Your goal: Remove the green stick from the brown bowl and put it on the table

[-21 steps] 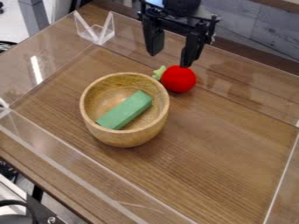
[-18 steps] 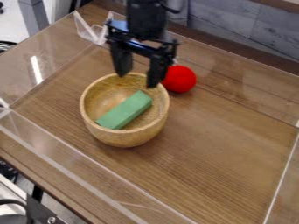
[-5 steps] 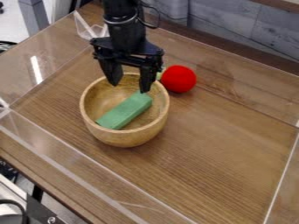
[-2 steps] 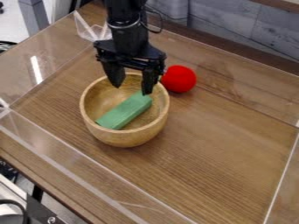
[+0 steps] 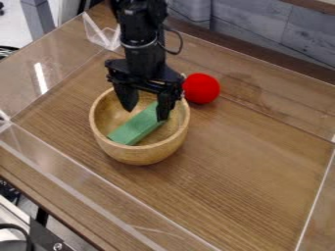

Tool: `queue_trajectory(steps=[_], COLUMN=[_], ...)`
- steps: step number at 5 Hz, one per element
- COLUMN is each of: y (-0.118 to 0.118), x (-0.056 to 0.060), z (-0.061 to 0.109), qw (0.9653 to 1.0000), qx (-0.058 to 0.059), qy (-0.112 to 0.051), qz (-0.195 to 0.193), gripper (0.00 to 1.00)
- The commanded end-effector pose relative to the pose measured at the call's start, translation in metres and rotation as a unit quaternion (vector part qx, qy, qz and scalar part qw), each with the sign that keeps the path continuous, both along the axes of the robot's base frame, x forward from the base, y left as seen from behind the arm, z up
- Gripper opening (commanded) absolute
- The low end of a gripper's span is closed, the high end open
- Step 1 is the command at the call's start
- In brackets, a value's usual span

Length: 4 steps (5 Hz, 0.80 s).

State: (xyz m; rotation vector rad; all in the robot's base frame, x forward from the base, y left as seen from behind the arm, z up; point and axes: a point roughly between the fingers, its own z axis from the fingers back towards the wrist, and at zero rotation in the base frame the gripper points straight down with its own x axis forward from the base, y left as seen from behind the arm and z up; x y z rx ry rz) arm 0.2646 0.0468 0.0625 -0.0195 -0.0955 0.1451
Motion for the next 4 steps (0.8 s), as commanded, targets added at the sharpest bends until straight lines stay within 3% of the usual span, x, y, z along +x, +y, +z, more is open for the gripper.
queue_trajectory(steps=[1, 2, 4], y=[0.011, 0.02, 0.013], x=[0.003, 0.002, -0.001], z=[0.002, -0.006, -0.016], qw=[0.9997, 0.9995, 0.9999], qx=[0.008, 0.009, 0.006], qy=[-0.016, -0.013, -0.007], qz=[-0.018, -0.029, 0.006], gripper=[1.0, 1.0, 1.0])
